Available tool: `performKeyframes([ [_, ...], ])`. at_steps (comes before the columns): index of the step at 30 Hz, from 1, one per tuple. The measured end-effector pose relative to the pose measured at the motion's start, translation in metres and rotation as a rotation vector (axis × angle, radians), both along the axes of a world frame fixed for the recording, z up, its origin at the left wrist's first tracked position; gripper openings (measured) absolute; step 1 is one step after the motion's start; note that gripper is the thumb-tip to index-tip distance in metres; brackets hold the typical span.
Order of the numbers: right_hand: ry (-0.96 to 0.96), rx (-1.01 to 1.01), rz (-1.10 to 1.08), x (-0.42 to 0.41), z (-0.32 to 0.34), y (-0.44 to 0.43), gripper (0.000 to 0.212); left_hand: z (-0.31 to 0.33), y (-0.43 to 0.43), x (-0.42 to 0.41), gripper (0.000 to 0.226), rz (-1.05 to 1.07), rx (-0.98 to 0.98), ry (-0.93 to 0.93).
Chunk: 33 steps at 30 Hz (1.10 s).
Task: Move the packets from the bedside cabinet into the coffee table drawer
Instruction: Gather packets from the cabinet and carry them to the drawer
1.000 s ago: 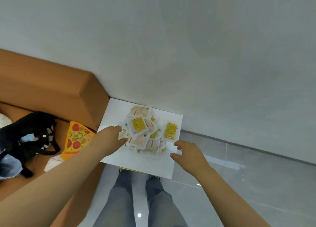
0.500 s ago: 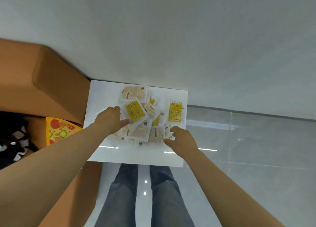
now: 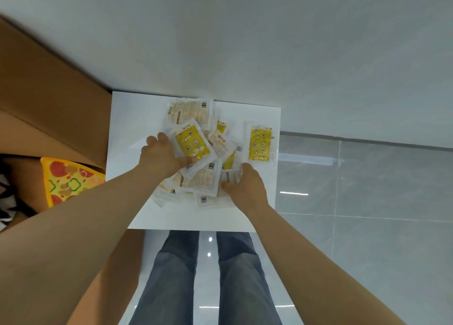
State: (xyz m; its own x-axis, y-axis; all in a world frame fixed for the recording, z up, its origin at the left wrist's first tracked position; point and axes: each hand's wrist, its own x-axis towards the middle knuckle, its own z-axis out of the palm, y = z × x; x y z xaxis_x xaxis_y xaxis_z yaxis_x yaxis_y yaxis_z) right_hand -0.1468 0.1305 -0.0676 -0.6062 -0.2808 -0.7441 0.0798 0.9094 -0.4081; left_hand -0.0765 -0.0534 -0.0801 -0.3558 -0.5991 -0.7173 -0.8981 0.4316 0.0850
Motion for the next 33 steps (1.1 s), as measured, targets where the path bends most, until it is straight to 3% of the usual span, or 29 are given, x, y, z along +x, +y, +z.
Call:
performKeyframes([
  [6,-0.075,-0.046,-0.282,0.0,-0.006,-0.006,0.041,-0.006,-0.008,0.0,0.091,0.073,-0.013,0.087],
  [9,-0.114,-0.043,-0.319,0.001,-0.007,-0.012,0.053,-0.007,-0.014,0.004,0.084,0.115,0.041,0.119],
  [15,-0.092,-0.082,-0.377,0.005,-0.013,-0.012,0.048,-0.008,-0.023,0.01,0.077,0.248,0.162,0.202],
  [21,-0.07,-0.118,-0.366,0.001,-0.006,-0.01,0.028,0.002,-0.04,0.013,0.029,0.374,0.297,0.301],
  [27,-0.033,-0.118,-0.342,-0.001,0.007,-0.001,0.019,0.014,-0.048,0.024,0.043,0.356,0.308,0.254],
  [33,0.037,-0.088,-0.308,-0.003,0.021,0.002,0.009,0.029,-0.042,0.034,0.037,0.355,0.259,0.352],
])
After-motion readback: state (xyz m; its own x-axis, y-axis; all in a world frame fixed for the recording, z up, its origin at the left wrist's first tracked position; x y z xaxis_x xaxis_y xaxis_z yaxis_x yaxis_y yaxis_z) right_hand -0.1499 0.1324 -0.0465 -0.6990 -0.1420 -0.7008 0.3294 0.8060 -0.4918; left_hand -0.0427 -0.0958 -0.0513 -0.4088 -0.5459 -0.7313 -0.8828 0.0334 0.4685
